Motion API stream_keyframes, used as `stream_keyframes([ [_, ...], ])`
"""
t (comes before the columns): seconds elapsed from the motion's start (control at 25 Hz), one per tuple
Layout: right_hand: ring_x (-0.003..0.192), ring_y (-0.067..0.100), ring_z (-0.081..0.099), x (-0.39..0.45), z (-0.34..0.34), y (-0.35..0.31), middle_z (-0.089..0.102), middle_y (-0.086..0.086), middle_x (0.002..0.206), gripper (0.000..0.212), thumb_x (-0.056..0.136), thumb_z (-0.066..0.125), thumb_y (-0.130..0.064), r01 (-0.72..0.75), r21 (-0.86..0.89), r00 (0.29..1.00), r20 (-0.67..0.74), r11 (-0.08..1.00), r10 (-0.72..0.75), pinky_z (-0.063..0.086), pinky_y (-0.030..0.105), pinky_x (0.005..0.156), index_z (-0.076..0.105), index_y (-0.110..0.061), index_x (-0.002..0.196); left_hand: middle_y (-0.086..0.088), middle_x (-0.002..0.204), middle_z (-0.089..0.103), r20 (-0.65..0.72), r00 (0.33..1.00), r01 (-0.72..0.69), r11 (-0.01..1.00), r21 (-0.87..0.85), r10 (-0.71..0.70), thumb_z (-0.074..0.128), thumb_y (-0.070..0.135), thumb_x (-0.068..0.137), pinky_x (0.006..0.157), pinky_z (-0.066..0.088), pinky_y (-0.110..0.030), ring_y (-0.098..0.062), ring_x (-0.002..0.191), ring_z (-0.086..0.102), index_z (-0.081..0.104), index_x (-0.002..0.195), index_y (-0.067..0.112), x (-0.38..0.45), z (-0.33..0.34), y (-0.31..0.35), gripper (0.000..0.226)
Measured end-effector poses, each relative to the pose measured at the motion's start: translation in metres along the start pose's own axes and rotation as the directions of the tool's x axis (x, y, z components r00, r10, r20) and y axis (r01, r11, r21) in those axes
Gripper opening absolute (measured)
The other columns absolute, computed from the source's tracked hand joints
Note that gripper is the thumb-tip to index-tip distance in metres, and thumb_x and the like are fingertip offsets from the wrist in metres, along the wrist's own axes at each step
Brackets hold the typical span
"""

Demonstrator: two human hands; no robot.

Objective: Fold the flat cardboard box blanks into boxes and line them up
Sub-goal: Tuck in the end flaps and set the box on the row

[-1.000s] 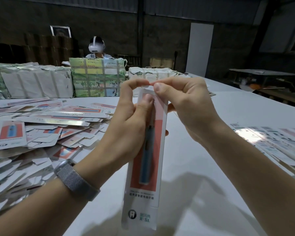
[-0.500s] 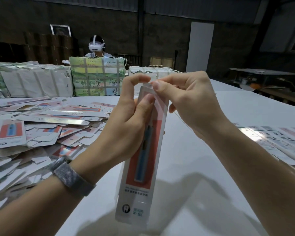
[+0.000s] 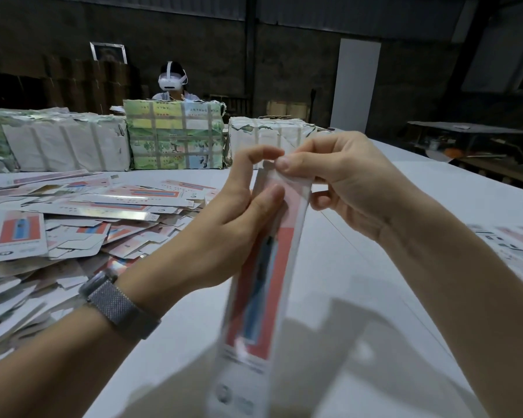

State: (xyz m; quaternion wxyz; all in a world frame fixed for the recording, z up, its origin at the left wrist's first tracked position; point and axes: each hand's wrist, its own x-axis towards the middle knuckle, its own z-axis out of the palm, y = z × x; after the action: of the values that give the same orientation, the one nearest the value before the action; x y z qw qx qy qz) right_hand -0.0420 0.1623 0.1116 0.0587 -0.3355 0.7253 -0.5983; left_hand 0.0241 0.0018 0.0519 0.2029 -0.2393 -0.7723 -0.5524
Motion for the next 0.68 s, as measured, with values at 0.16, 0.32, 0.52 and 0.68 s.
stream_keyframes([
  [0.16, 0.062, 0.024, 0.057, 0.001, 0.011, 0.004, 0.06, 0.004, 0.062, 0.021, 0.086, 0.073, -0.013, 0.075, 0.001, 0.995, -0.067, 0.997, -0.075, 0.042, 0.029, 0.051, 0.064, -0.009, 0.068, 0.003, 0.084, 0.073, -0.057, 0.998, 0.02, 0.998, -0.064, -0.024, 0.043, 0.033, 0.1, 0.066, 0.058, -0.03, -0.014, 0.072, 0.07, 0.036, 0.119, 0.037, 0.0, 0.003, -0.004, 0.021],
  [0.32, 0.067, 0.02, 0.066, 0.003, -0.002, 0.002, 0.067, 0.003, 0.067, 0.015, 0.089, 0.07, -0.012, 0.087, -0.064, 0.996, 0.035, 0.994, -0.084, 0.052, 0.028, 0.05, 0.069, -0.006, 0.075, -0.034, 0.072, 0.053, -0.107, 0.993, 0.034, 0.996, -0.084, -0.043, 0.044, 0.034, 0.098, 0.051, 0.04, -0.052, -0.042, 0.055, 0.045, 0.04, 0.109, 0.037, 0.001, 0.004, 0.001, 0.012],
  [0.52, 0.077, 0.026, 0.069, 0.003, -0.006, 0.003, 0.072, 0.007, 0.076, 0.016, 0.093, 0.062, -0.008, 0.157, -0.001, 0.985, 0.069, 0.988, -0.156, 0.057, 0.033, 0.057, 0.074, -0.008, 0.083, 0.001, 0.069, 0.069, -0.13, 0.991, 0.001, 0.991, -0.134, -0.018, 0.041, 0.028, 0.102, 0.05, 0.051, -0.023, -0.011, 0.055, 0.061, 0.038, 0.105, 0.031, 0.003, 0.002, 0.002, 0.005],
  [0.68, 0.086, 0.038, 0.068, 0.004, 0.02, 0.016, 0.068, 0.029, 0.102, 0.017, 0.096, 0.058, -0.008, 0.225, 0.064, 0.974, -0.04, 0.972, -0.223, 0.056, 0.053, 0.08, 0.072, -0.002, 0.105, -0.006, 0.074, 0.065, -0.269, 0.961, 0.031, 0.989, -0.148, -0.07, 0.047, 0.039, 0.096, 0.053, 0.054, -0.031, -0.019, 0.061, 0.063, 0.045, 0.093, 0.046, 0.005, -0.004, 0.002, 0.008],
])
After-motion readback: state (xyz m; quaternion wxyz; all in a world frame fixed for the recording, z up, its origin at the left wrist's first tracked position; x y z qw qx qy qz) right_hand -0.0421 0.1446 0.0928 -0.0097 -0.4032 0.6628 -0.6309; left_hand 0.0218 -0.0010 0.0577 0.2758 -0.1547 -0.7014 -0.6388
